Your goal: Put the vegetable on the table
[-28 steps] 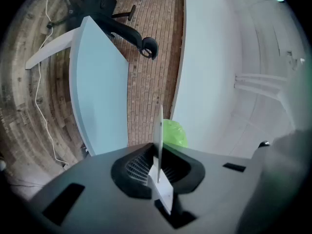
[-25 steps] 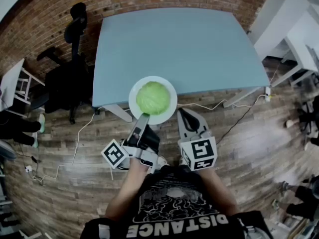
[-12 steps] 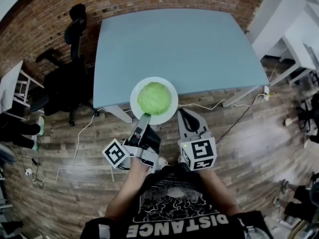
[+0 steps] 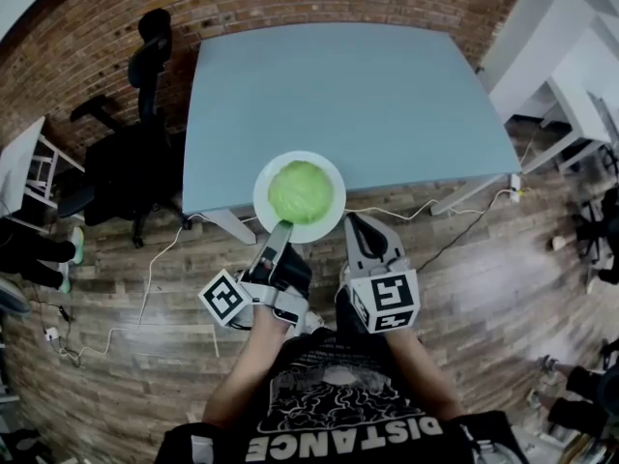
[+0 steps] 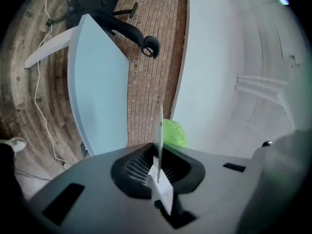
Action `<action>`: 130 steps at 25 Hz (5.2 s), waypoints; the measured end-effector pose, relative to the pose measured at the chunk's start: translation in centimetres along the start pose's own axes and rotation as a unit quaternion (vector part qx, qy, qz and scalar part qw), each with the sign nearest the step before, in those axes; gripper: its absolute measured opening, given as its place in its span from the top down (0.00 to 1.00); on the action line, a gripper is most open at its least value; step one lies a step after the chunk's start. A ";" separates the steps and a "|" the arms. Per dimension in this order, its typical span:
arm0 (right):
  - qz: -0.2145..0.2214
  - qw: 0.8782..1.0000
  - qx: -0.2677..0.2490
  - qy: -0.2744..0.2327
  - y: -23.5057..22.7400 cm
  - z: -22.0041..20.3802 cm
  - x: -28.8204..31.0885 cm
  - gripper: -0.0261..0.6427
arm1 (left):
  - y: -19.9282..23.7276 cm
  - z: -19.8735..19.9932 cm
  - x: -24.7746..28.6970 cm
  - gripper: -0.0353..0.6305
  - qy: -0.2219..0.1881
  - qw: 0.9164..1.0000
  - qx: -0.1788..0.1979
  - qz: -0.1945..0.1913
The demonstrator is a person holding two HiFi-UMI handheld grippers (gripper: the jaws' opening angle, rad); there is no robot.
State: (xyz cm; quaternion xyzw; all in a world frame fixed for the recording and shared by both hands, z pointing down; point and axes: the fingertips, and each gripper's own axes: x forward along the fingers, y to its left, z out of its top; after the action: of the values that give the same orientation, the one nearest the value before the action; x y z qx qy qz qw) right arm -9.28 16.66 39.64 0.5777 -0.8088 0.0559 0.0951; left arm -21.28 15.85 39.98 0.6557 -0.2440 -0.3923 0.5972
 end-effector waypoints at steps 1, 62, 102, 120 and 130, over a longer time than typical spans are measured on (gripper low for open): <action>0.002 1.000 -0.001 0.000 0.1 0.0 0.1 0.95 | 0.1 0.0 0.0 0.90 -0.001 1.000 0.000 0.000; 0.036 0.998 0.032 0.033 -18.9 1.1 17.9 0.95 | 6.4 2.4 24.7 0.90 -0.008 0.999 -0.011 0.039; 0.029 0.998 0.034 0.044 -25.7 1.0 23.3 0.95 | 11.1 3.1 32.5 0.90 -0.003 0.998 -0.034 0.056; 0.012 0.997 0.034 0.065 -25.2 0.5 26.7 0.95 | 16.8 6.6 33.8 0.90 0.026 0.994 -0.053 0.091; 0.010 0.997 0.036 0.071 -24.9 0.4 28.0 0.95 | 20.7 7.9 34.6 0.90 0.049 0.989 -0.046 0.131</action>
State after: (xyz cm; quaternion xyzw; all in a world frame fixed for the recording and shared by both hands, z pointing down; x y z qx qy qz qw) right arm 5.41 -17.41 44.92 0.5673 -0.8031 0.1269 0.1306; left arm -4.69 -19.60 52.64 0.6088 -0.2797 -0.2886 0.6840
